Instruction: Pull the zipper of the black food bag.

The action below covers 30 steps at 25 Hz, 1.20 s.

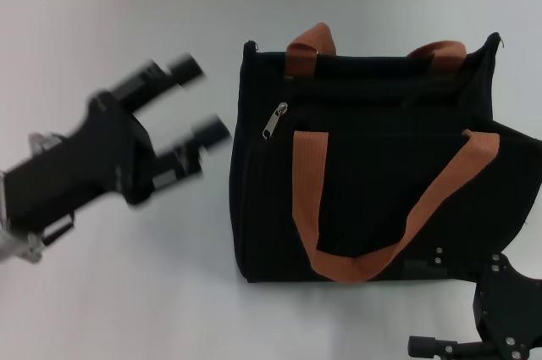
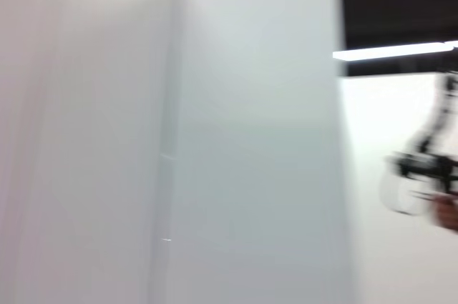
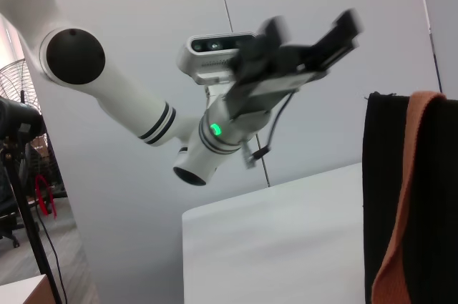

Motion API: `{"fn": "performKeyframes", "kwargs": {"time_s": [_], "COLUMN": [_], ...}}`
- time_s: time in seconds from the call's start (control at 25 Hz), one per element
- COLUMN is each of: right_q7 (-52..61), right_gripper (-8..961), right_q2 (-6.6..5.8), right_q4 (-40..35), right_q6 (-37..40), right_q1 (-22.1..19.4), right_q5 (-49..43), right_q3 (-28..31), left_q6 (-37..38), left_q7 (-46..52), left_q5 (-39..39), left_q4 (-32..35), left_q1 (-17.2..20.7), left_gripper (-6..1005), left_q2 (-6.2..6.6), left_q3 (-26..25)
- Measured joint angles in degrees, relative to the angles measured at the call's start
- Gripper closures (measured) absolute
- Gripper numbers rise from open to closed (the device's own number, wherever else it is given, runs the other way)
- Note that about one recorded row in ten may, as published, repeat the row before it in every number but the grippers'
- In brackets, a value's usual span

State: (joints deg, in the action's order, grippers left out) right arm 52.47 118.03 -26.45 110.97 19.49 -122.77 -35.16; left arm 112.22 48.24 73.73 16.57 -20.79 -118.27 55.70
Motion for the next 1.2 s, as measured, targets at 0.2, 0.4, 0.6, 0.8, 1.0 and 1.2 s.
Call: {"fn": "performKeyframes", "kwargs": {"time_s": [0.2,0.4,0.6,0.8,1.0,1.2], "right_q7": [0.00,0.00,0.04,0.17,0.17,0.16], "right_gripper": [142,143,143,143,144,143], "right_q2": [0.01,0.01,0.00,0.00,0.00,0.00], "right_q4": [0.00,0.00,0.00,0.00,0.00,0.00], "right_q6": [-0.03,-0.06,-0.14,-0.15,-0.14,-0.03], "right_q1": [-0.13,-0.19,-0.32,-0.28,-0.26,-0.12], "right_q5": [0.00,-0.01,0.00,-0.01,0.00,0.00], "right_q3": [0.00,0.00,0.02,0.01,0.00,0.00], "left_q6": [-9.46,-18.77,-18.51,-22.13,-26.26,-26.87], "left_q7": [0.01,0.32,0.56,0.52,-0.04,-1.41], "left_q5": [0.15,5.98,13.42,14.13,13.74,13.66], "left_q4": [-0.48,0.18,2.42,2.72,2.78,2.88], "left_q1": [0.18,-1.28,-2.71,-4.16,-5.34,-6.27], "left_gripper": [229,229,230,230,231,257], "left_q2": [0.23,1.54,1.30,0.58,0.02,-0.08], "left_q3": [-5.06,-4.77,-3.65,-1.36,-1.53,-1.67]}}
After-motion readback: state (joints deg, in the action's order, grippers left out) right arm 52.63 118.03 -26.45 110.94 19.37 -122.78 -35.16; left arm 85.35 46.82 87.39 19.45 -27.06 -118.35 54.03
